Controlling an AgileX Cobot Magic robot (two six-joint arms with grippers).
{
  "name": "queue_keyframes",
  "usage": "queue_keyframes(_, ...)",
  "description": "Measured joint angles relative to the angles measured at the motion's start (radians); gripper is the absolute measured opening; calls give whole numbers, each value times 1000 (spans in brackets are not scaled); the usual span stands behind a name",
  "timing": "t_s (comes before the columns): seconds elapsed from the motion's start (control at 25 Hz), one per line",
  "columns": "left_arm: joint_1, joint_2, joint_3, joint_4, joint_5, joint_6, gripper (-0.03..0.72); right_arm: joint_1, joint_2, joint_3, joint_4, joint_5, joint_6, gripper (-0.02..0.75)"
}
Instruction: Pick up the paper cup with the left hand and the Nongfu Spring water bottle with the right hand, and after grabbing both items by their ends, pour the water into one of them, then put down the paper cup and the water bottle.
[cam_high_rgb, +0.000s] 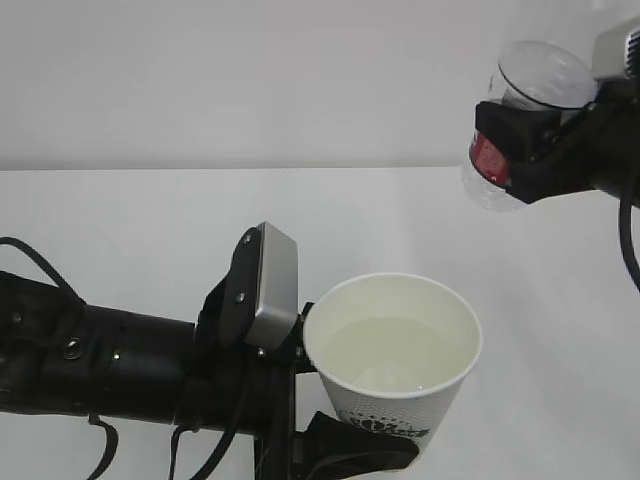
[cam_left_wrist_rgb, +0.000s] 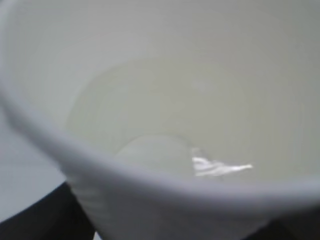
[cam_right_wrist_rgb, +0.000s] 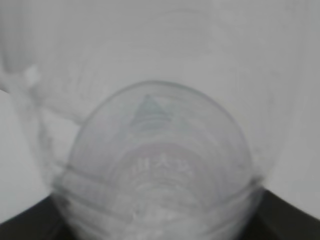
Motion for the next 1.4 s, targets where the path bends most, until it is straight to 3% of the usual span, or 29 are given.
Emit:
queue_keyframes(0.72, 0, 0, 0, -5, 2, 0, 530, 0, 0, 132, 221, -60, -85, 464)
queue_keyframes(1.4, 0, 0, 0, -13, 2, 0, 529, 0, 0, 255, 521, -112, -256, 464)
